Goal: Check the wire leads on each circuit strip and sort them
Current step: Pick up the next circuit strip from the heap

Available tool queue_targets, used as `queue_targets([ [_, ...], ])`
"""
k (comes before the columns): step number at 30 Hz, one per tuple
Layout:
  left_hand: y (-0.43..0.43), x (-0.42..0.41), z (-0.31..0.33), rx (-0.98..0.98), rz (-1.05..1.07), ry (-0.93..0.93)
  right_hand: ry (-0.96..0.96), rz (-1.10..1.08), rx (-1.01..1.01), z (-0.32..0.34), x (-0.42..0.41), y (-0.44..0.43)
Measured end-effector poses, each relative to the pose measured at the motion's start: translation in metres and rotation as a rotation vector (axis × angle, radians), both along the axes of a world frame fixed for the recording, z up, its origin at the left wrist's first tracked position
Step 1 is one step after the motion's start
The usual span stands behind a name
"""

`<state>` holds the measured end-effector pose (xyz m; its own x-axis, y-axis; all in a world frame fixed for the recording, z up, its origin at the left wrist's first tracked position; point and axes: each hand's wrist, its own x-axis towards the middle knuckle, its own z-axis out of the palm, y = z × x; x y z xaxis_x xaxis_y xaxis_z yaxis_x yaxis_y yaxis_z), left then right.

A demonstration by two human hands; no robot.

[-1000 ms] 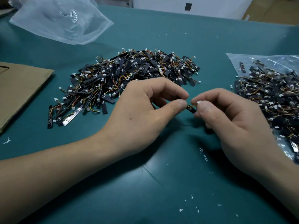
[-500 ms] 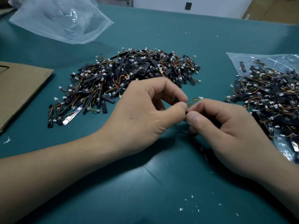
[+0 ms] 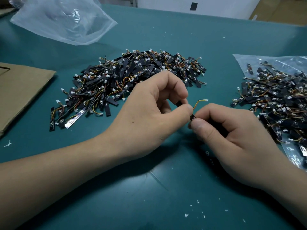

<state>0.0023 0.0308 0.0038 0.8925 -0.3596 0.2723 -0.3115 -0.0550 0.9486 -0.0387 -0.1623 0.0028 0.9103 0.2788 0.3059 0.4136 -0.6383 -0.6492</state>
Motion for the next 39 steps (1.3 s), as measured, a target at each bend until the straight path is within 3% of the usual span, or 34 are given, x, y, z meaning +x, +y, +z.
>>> queue_targets([
  [3, -0.0004, 0.0003, 0.0002, -0.012, 0.015, 0.014, 0.053, 0.01, 0.046, -0.0004, 0.0007, -0.0012],
  [11, 0.0007, -0.0043, 0.0058, 0.214, -0.099, -0.027, 0.128, 0.027, 0.274, 0.003, 0.0011, -0.0034],
  [39, -0.0003, -0.0053, 0.009, 0.213, -0.076, -0.043, 0.172, 0.06, 0.253, 0.0052, 0.0002, -0.0031],
])
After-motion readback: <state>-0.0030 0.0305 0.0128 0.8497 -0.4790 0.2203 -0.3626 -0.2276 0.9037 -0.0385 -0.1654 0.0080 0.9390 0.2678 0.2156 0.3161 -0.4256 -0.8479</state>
